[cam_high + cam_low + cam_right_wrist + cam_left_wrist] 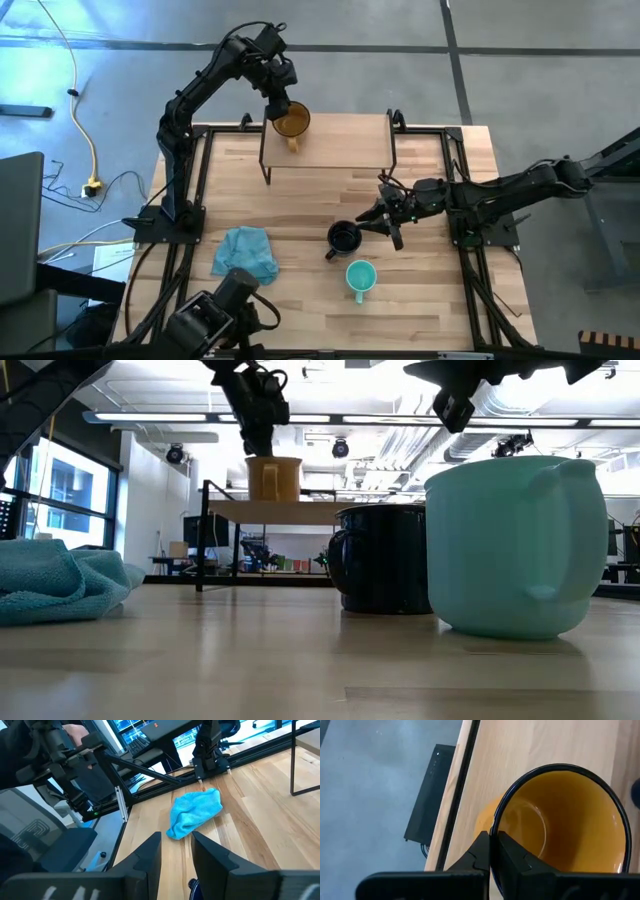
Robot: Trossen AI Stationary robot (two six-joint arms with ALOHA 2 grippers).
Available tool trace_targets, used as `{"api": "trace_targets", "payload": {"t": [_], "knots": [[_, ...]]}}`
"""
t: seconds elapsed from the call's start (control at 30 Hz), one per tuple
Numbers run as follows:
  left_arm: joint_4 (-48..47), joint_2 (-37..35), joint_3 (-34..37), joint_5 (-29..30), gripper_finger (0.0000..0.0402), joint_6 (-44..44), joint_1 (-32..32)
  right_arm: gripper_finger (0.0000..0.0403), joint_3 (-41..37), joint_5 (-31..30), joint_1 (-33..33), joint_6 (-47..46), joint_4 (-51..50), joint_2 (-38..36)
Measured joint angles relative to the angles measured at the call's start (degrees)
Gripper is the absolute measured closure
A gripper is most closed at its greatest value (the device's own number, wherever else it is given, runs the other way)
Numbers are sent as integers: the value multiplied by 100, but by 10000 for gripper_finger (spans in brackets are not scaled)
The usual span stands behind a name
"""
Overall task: Stack small to large cups/mugs on shelf
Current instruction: Put the yellow cup on the shelf
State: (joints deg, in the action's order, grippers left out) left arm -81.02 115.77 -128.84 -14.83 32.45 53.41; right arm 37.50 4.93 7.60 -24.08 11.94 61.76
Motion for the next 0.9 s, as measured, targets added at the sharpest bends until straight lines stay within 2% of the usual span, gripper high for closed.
{"api": "trace_targets", "payload": {"t": [0.53, 0.9], "knots": [[-172, 24, 15, -254, 401, 181, -11, 307, 0, -4, 27, 164, -2, 0], [-242, 50, -97, -483, 401, -69, -15, 307, 0, -4, 27, 208, -25, 0]]}}
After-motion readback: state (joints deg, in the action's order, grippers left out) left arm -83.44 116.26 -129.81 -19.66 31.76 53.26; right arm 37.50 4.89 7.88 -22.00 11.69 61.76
